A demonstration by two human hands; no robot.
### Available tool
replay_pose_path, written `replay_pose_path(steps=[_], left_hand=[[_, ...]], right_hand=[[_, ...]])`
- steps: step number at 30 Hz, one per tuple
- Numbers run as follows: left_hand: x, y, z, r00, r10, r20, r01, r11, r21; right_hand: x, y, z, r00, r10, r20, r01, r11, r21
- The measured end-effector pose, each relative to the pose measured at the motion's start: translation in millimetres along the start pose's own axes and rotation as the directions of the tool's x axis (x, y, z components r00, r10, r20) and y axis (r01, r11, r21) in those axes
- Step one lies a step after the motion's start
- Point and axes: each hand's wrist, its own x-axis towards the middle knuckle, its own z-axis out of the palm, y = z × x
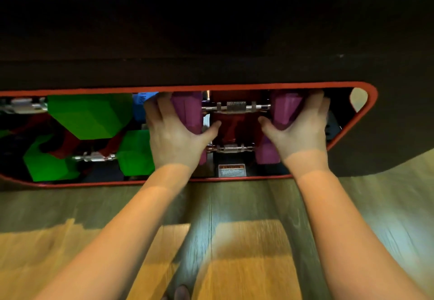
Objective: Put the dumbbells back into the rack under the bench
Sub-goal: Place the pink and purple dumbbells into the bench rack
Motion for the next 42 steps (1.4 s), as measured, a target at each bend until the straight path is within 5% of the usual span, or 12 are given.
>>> replay_pose_path(steps=[42], left_hand=[[-2.9,-0.5,7.6,0.998,0.017,-0.06,-0.025,0.992,-0.12]], right_hand=[[2.0,5.7,1.0,1.0,-0.003,0.001,0.003,1.0,-0.006]])
